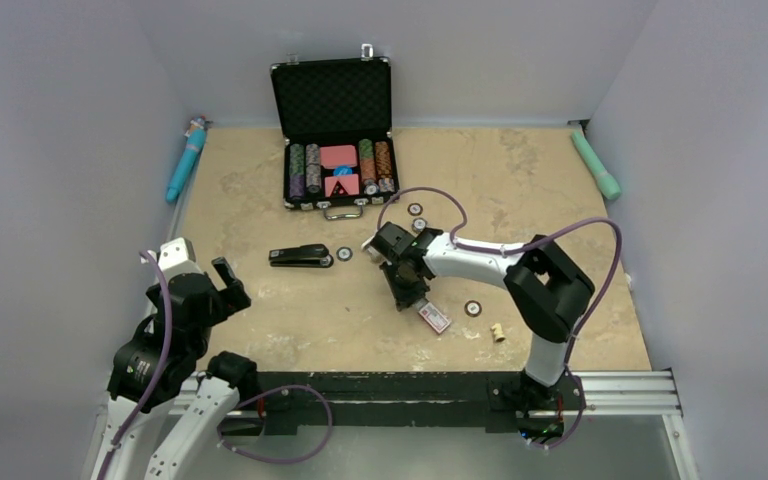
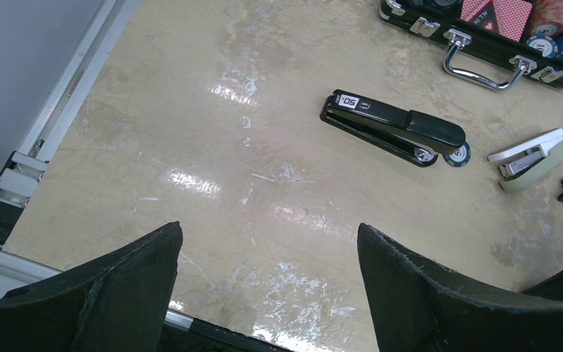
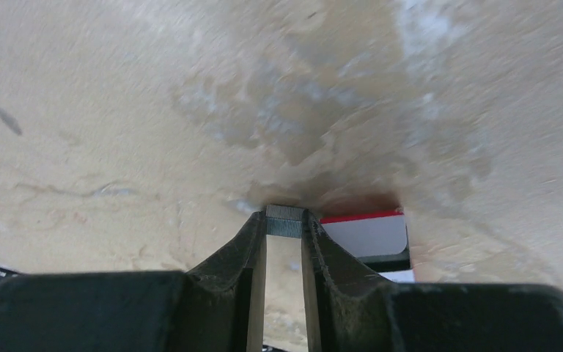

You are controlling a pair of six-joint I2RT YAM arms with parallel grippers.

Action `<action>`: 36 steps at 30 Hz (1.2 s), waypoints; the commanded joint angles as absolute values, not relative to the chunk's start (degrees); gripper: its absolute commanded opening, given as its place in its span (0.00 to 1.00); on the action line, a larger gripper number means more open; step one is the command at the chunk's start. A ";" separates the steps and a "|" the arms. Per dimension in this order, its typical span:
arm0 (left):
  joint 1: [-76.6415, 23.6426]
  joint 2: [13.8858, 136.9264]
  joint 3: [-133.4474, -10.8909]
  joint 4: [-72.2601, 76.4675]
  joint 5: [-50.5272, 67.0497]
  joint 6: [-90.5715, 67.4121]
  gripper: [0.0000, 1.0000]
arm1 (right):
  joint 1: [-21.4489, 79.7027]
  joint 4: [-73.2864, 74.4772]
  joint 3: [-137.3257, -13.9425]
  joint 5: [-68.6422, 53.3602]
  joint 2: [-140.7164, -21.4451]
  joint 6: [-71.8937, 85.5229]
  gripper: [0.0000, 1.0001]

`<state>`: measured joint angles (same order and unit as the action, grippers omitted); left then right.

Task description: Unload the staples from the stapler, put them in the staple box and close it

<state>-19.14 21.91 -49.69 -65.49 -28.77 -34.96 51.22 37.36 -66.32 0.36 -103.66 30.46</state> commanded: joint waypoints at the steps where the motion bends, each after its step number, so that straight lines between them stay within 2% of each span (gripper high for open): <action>1: -18.98 22.73 -50.71 -64.95 -29.53 -35.51 0.92 | 46.57 36.82 -69.34 4.61 -104.49 25.75 0.00; 5: -18.98 23.00 -50.85 -64.87 -29.45 -35.38 0.92 | 43.84 37.29 -71.92 3.33 -103.92 22.58 0.00; 10: -18.90 23.49 -50.97 -64.88 -29.08 -35.30 0.90 | 43.87 40.57 -76.42 -4.10 -99.66 18.98 0.00; 17: -18.63 23.77 -50.90 -64.61 -28.79 -35.19 0.89 | 43.80 45.34 -72.69 4.77 -91.74 29.41 0.00; 23: -18.59 23.91 -50.97 -64.65 -28.63 -34.98 0.89 | 43.86 43.81 -62.70 4.02 -85.59 38.53 0.00; 32: -18.63 23.83 -50.88 -64.53 -28.56 -34.98 0.89 | 43.84 43.43 -61.60 11.18 -88.01 43.11 0.00; 36: -18.61 23.73 -50.85 -64.51 -28.56 -35.02 0.89 | 43.77 41.66 -60.41 10.65 -89.32 43.76 0.00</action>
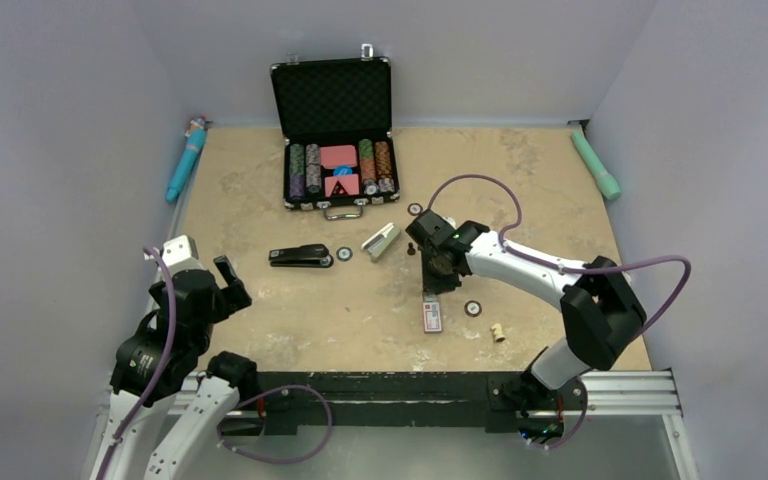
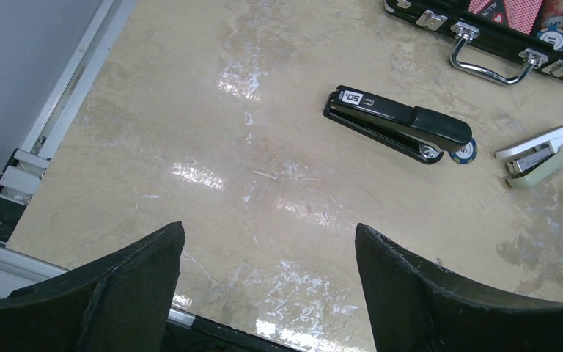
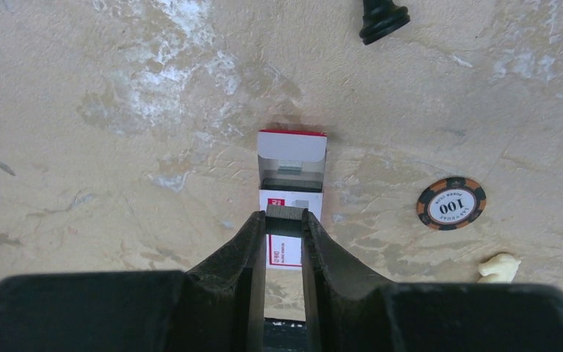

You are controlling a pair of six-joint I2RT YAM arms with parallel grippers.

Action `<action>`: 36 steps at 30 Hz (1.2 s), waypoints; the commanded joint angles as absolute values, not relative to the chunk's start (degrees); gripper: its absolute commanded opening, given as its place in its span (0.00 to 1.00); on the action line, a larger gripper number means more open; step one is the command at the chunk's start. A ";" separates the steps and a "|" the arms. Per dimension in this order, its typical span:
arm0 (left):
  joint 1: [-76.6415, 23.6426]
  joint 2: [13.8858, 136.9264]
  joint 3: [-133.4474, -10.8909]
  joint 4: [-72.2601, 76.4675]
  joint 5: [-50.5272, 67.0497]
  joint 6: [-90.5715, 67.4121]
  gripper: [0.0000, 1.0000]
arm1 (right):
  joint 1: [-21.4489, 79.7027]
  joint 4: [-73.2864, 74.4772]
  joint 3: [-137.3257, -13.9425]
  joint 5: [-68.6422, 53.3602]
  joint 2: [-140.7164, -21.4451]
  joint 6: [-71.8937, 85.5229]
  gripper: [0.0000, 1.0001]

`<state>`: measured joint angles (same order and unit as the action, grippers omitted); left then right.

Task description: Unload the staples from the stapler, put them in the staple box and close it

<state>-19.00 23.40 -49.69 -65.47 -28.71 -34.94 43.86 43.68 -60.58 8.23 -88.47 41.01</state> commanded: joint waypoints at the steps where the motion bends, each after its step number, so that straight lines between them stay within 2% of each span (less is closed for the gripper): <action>1: -18.63 23.80 -50.81 -64.51 -28.50 -34.99 0.89 | 43.79 41.12 -60.04 10.37 -89.42 43.93 0.00; 36: -18.59 23.73 -50.85 -64.42 -28.38 -34.89 0.89 | 43.78 37.16 -57.09 10.71 -91.69 42.98 0.00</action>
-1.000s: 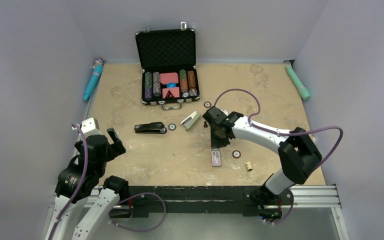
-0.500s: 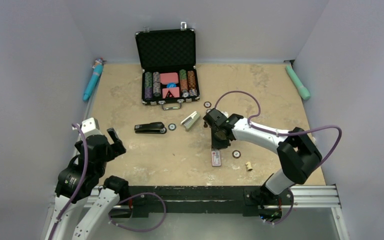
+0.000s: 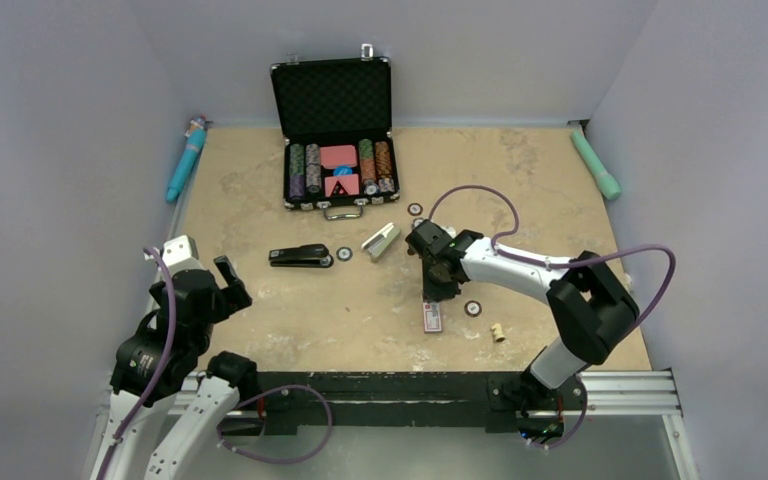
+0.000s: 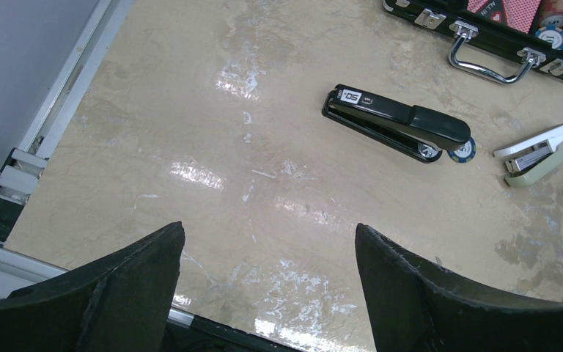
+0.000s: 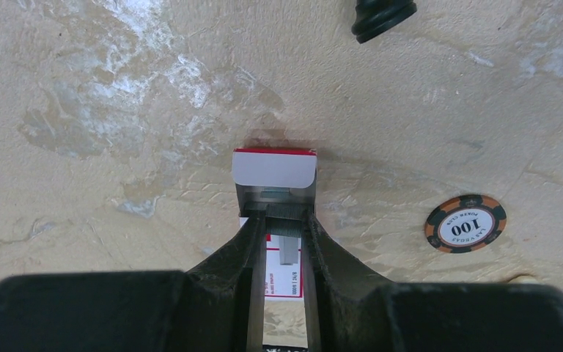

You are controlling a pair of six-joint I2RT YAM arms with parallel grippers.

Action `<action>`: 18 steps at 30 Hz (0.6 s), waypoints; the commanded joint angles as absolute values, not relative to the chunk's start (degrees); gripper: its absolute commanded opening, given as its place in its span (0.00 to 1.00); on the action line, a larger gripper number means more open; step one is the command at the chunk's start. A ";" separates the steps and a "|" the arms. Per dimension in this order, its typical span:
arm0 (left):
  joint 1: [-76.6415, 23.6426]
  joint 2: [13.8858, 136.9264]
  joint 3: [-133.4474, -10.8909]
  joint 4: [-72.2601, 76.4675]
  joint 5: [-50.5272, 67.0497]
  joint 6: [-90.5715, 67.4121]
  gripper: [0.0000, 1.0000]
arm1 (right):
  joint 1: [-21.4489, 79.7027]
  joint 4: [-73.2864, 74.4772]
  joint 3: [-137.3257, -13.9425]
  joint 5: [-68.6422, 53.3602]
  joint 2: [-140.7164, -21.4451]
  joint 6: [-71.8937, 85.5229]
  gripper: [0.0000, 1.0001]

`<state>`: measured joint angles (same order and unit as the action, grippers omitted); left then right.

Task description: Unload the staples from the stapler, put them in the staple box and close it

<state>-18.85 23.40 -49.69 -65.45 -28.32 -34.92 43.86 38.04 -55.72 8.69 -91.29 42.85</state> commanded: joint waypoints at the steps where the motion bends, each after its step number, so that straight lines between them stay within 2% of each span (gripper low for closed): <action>1: -18.59 23.73 -50.81 -64.42 -28.39 -34.90 0.89 | 43.79 37.09 -57.20 10.79 -91.94 42.90 0.00; 18: -18.54 23.73 -50.81 -64.42 -28.39 -34.90 0.89 | 43.78 38.29 -59.67 11.98 -92.56 42.37 0.00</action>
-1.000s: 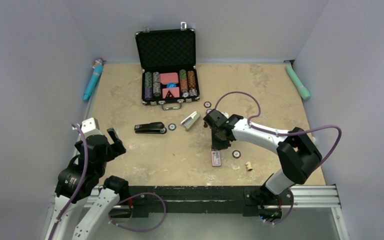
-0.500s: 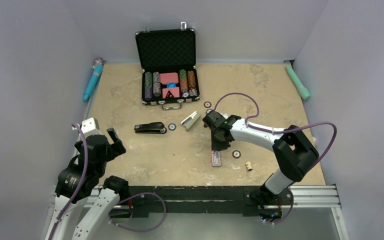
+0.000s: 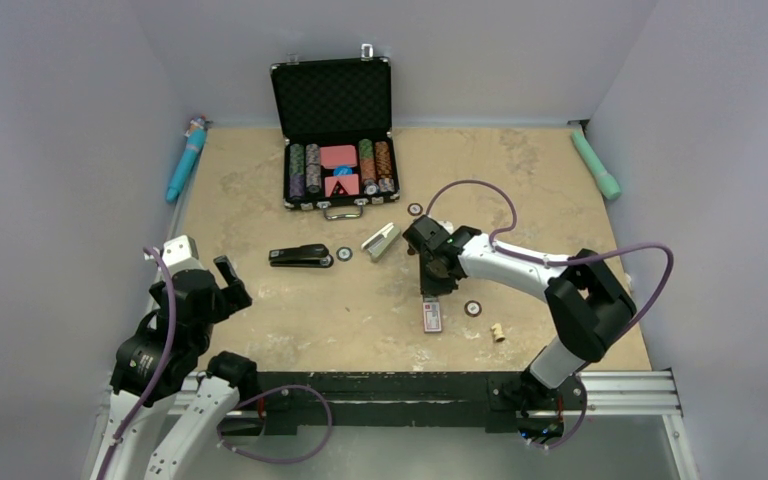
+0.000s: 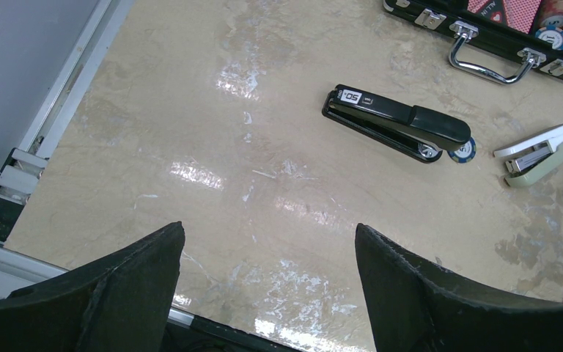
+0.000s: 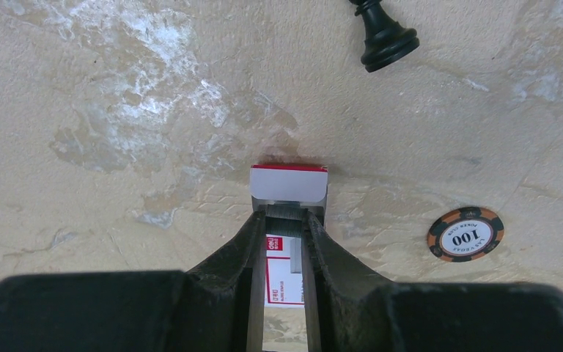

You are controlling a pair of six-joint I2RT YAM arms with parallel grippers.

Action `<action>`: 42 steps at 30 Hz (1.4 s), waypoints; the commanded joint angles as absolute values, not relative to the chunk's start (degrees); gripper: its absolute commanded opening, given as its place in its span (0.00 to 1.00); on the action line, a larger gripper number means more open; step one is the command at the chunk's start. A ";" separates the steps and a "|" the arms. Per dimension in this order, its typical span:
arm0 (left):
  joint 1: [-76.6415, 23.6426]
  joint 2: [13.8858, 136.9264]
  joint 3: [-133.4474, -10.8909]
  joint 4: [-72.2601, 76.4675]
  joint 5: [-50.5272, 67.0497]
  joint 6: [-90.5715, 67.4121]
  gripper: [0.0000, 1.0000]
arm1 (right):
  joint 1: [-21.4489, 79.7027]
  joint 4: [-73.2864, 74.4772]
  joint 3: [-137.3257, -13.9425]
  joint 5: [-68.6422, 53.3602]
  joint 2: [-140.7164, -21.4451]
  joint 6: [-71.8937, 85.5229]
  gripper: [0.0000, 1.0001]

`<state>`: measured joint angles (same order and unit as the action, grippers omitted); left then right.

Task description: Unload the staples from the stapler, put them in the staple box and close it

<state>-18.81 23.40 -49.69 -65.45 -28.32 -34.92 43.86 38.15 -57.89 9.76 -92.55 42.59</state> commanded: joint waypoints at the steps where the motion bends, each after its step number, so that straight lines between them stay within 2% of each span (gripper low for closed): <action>1: -18.54 23.70 -50.85 -64.42 -28.34 -34.95 0.89 | 43.81 38.12 -59.37 11.91 -92.69 42.36 0.00; 16: -18.54 23.34 -50.80 -64.51 -28.56 -35.06 0.89 | 43.86 34.80 -55.98 8.92 -92.13 41.48 0.00; 18: -18.57 23.29 -50.86 -64.56 -28.56 -35.05 0.89 | 43.80 34.72 -55.82 8.77 -92.03 41.35 0.07; 21: -18.57 23.30 -50.84 -64.45 -28.52 -35.04 0.89 | 43.78 34.98 -56.11 8.63 -91.88 40.98 0.23; 25: -18.54 23.20 -50.88 -64.51 -28.65 -35.09 0.89 | 43.79 35.48 -56.76 8.75 -91.46 40.71 0.27; 31: -18.53 23.29 -50.82 -64.56 -28.56 -34.99 0.89 | 43.79 36.19 -57.74 8.80 -90.89 40.45 0.42; 42: -18.50 23.38 -50.81 -64.51 -28.56 -34.99 0.89 | 43.82 40.99 -62.49 7.89 -86.73 39.53 0.44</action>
